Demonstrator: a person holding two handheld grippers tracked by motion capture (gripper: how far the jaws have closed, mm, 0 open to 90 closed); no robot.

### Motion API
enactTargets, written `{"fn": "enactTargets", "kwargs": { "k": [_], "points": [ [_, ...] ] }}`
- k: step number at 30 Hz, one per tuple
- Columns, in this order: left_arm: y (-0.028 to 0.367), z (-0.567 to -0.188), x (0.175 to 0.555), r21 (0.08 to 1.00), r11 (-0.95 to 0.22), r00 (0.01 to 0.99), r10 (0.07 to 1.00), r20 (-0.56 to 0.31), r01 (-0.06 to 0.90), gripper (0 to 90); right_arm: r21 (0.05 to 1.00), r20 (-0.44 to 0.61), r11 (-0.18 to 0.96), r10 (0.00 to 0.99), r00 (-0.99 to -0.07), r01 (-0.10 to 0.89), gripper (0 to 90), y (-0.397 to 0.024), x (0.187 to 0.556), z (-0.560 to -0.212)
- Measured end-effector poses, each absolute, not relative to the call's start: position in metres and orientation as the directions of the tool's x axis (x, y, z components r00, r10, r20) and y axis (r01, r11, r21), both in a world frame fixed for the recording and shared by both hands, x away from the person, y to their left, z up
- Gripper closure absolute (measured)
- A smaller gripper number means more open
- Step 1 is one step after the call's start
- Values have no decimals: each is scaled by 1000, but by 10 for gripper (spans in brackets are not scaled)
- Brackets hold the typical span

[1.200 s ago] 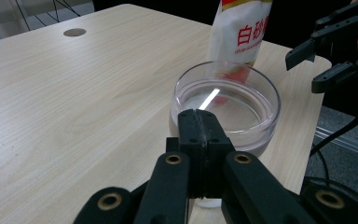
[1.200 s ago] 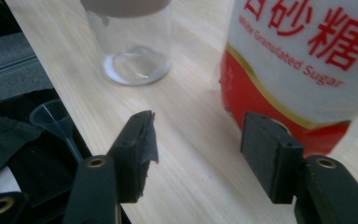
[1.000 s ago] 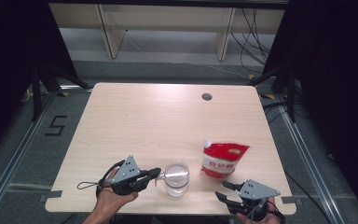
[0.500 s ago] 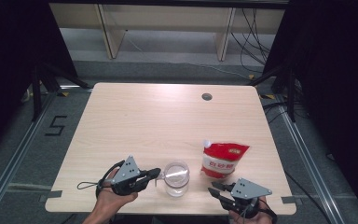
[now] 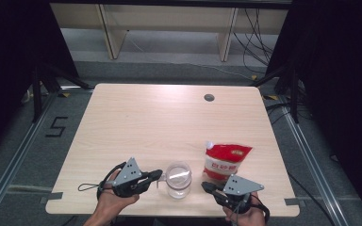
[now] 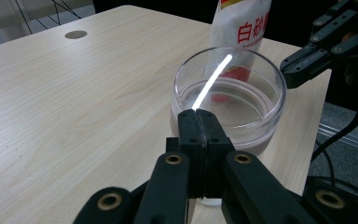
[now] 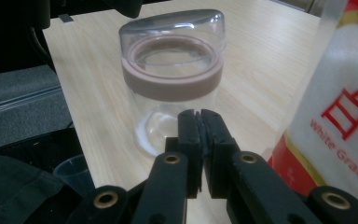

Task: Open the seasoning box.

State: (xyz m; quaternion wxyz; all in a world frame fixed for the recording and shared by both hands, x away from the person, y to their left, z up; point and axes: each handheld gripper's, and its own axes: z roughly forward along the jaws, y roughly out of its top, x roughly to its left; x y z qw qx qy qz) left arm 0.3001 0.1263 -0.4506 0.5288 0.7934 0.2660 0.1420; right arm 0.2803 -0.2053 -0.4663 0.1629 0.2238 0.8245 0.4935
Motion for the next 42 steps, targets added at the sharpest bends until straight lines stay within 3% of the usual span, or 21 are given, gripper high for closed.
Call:
{"fn": "enactTargets", "kwargs": {
  "k": [33, 36, 42],
  "points": [
    [127, -452, 302, 917, -314, 831, 555, -34, 247, 875, 901, -106, 418, 482, -870, 121, 900, -168, 290, -452],
    [129, -451, 302, 913, -315, 830, 556, -43, 259, 805, 903, -92, 408, 493, -865, 136, 900, -167, 289, -451],
    [138, -456, 296, 897, -328, 817, 574, -60, 296, 476, 910, -107, 399, 483, -869, 109, 900, -165, 290, -446]
  ]
}}
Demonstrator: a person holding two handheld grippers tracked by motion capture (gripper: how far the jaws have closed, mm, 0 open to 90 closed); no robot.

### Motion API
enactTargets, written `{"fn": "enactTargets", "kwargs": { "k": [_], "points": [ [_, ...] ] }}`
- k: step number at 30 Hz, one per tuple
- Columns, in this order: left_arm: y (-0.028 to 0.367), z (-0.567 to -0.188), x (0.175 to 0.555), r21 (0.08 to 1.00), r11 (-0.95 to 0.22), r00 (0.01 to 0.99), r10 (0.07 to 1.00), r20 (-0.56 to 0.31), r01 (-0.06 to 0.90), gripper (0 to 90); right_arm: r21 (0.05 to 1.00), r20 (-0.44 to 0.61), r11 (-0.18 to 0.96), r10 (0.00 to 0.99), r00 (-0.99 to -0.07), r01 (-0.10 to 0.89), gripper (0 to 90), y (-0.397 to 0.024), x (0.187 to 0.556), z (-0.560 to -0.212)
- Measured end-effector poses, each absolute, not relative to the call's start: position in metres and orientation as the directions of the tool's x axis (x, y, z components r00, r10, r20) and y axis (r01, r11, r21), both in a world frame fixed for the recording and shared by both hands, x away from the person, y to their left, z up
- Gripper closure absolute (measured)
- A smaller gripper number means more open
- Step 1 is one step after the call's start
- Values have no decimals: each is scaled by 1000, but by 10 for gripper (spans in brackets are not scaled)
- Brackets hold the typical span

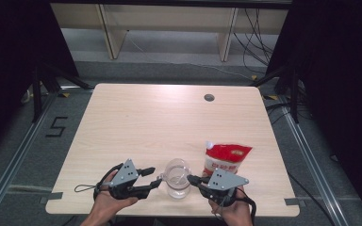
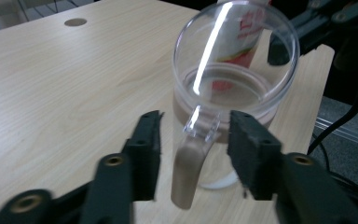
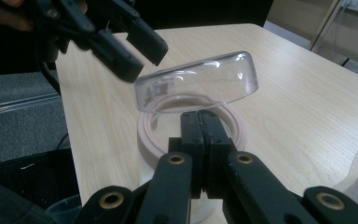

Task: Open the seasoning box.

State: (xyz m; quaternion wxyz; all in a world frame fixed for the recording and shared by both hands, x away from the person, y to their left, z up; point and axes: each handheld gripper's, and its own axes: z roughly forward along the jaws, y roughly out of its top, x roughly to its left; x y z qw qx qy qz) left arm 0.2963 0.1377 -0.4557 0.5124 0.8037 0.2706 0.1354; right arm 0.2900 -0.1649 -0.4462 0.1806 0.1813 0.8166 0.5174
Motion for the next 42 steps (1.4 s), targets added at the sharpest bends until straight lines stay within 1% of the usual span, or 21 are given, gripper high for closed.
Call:
{"fn": "enactTargets", "kwargs": {
  "k": [1, 3, 4, 7, 10, 13, 19, 22, 23, 24, 25, 27, 29, 31, 32, 40, 42],
  "points": [
    [139, -458, 295, 894, -322, 812, 579, -74, 310, 434, 909, -114, 404, 479, -871, 103, 900, -164, 291, -445],
    [142, -462, 293, 895, -334, 821, 568, -58, 294, 380, 907, -113, 407, 475, -873, 104, 900, -163, 290, -443],
    [142, -462, 293, 895, -334, 821, 568, -58, 294, 362, 910, -118, 403, 484, -867, 101, 900, -162, 290, -443],
    [151, -477, 287, 882, -334, 803, 590, -79, 332, 317, 906, -138, 415, 470, -872, 80, 900, -159, 290, -439],
    [157, -483, 287, 872, -336, 784, 615, -84, 357, 275, 908, -145, 413, 467, -872, 71, 900, -156, 289, -437],
    [162, -487, 287, 868, -342, 769, 636, -69, 361, 263, 905, -148, 420, 459, -876, 67, 898, -153, 288, -436],
    [163, -491, 287, 854, -371, 773, 632, -57, 365, 246, 908, -141, 414, 448, -883, 65, 895, -147, 287, -437],
    [163, -493, 287, 849, -368, 769, 636, -67, 379, 239, 910, -139, 410, 452, -881, 67, 892, -142, 286, -438],
    [163, -493, 287, 851, -364, 764, 641, -66, 379, 237, 910, -147, 412, 441, -886, 54, 890, -140, 286, -438],
    [165, -493, 288, 844, -387, 769, 637, -47, 372, 237, 907, -145, 417, 434, -889, 56, 890, -139, 286, -438],
    [164, -493, 288, 846, -375, 767, 639, -60, 379, 237, 907, -150, 418, 433, -889, 50, 890, -137, 286, -438],
    [165, -494, 288, 850, -365, 761, 646, -62, 379, 237, 905, -138, 422, 426, -894, 61, 890, -134, 285, -438],
    [167, -494, 289, 847, -370, 757, 652, -55, 381, 236, 906, -151, 421, 420, -895, 45, 889, -132, 286, -438],
    [168, -494, 287, 850, -350, 752, 654, -78, 393, 235, 905, -149, 423, 412, -899, 44, 887, -130, 285, -438],
    [169, -494, 287, 847, -364, 753, 655, -63, 387, 234, 903, -154, 427, 409, -899, 39, 883, -130, 285, -438],
    [170, -496, 285, 849, -351, 753, 653, -81, 396, 231, 905, -162, 425, 388, -907, 21, 880, -119, 285, -439],
    [171, -496, 286, 847, -365, 757, 650, -65, 387, 231, 904, -151, 425, 396, -906, 36, 873, -117, 283, -439]
  ]
}}
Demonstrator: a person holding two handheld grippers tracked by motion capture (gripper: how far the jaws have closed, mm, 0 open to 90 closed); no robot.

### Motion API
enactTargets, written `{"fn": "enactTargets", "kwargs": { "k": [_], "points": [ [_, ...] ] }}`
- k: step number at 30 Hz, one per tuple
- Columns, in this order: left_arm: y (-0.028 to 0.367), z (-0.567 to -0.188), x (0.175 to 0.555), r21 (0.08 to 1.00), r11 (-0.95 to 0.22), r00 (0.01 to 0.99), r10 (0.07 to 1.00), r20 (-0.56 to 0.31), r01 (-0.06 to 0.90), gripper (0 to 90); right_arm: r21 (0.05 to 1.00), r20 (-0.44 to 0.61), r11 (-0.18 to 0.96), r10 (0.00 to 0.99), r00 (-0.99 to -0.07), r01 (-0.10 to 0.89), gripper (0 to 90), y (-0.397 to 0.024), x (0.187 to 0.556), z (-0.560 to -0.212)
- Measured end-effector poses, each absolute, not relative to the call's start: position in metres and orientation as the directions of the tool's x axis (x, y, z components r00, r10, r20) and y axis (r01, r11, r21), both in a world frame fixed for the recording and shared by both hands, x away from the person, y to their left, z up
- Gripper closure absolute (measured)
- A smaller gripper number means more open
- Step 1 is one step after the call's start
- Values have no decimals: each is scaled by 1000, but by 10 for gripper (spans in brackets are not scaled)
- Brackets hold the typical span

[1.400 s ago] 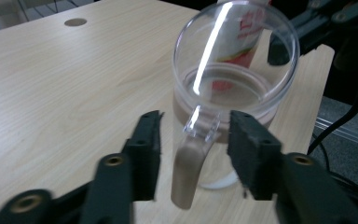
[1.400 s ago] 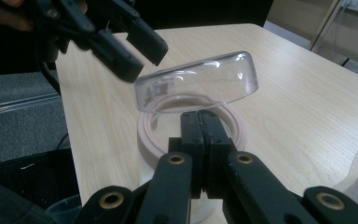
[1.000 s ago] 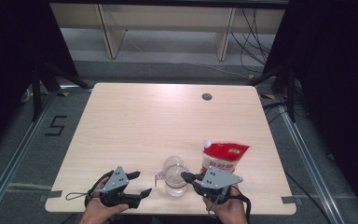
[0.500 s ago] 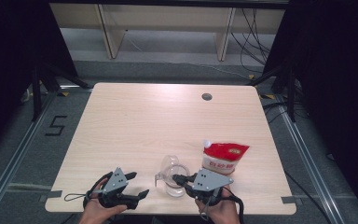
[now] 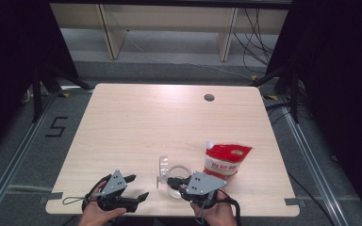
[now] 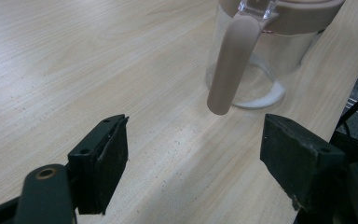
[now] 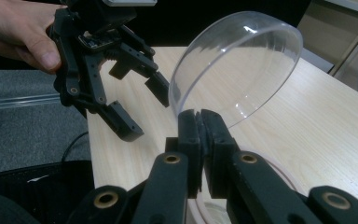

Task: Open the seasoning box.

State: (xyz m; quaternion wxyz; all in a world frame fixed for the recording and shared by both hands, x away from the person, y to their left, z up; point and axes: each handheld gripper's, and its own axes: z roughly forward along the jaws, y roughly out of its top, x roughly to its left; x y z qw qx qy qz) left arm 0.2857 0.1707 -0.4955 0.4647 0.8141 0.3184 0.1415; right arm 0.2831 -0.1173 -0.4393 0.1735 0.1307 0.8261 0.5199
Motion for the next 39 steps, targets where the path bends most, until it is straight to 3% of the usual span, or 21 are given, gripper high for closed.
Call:
{"fn": "enactTargets", "kwargs": {
  "k": [10, 19, 21, 31, 39],
  "points": [
    [175, -494, 284, 853, -342, 746, 661, -80, 395, 234, 907, -171, 420, 413, -895, 21, 801, -139, 282, -438],
    [181, -494, 286, 856, -331, 737, 671, -82, 396, 221, 913, -158, 406, 462, -873, 50, 641, -191, 276, -447],
    [179, -495, 285, 859, -294, 724, 679, -121, 419, 197, 906, -182, 422, 451, -874, 29, 618, -196, 277, -447],
    [178, -495, 284, 860, -308, 734, 670, -107, 406, 151, 893, -94, 422, 510, -855, 154, 412, -243, 272, -465],
    [179, -494, 285, 863, -329, 746, 661, -78, 382, 152, 898, -103, 405, 576, -811, 173, 361, -270, 267, -468]
  ]
}}
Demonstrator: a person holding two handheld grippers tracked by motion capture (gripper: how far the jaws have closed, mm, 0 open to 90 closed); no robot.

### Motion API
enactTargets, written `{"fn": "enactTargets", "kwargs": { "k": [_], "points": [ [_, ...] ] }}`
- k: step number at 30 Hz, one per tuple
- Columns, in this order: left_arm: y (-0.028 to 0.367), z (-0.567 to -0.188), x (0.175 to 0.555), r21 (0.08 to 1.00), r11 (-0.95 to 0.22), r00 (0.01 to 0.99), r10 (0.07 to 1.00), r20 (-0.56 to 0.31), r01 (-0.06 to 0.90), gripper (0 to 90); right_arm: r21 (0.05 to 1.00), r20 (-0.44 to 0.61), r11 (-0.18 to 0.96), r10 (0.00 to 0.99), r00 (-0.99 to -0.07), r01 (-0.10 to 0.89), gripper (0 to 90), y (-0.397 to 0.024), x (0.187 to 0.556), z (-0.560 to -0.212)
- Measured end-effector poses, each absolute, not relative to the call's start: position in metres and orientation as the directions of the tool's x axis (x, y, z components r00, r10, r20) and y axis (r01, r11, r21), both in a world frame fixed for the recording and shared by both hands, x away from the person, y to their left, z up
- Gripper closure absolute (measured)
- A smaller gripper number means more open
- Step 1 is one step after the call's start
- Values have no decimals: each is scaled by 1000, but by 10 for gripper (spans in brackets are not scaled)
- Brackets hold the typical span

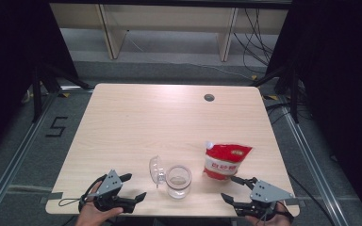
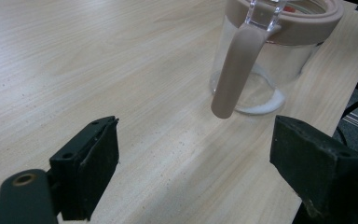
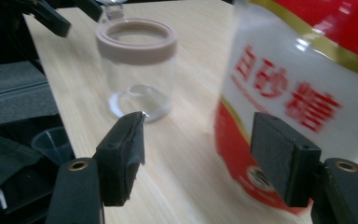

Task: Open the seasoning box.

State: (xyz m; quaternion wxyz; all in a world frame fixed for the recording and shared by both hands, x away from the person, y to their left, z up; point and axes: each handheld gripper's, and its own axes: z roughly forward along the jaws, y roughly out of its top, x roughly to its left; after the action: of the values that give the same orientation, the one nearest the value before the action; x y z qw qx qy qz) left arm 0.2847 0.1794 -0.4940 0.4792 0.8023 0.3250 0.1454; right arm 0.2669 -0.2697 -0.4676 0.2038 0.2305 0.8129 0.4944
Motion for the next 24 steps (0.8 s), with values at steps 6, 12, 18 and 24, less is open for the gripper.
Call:
{"fn": "enactTargets", "kwargs": {
  "k": [6, 12, 18, 24],
  "points": [
    [177, -494, 283, 860, -321, 743, 663, -95, 396, 153, 897, -91, 385, 637, -765, 214, 351, -292, 272, -472],
    [180, -493, 286, 869, -321, 752, 654, -85, 377, 154, 888, -83, 384, 675, -733, 254, 237, -305, 281, -482],
    [179, -494, 286, 862, -337, 754, 653, -76, 380, 154, 895, -105, 385, 670, -735, 223, 232, -303, 291, -483],
    [176, -496, 286, 863, -326, 757, 647, -94, 386, 154, 902, -96, 374, 661, -744, 216, 234, -302, 310, -485]
  ]
}}
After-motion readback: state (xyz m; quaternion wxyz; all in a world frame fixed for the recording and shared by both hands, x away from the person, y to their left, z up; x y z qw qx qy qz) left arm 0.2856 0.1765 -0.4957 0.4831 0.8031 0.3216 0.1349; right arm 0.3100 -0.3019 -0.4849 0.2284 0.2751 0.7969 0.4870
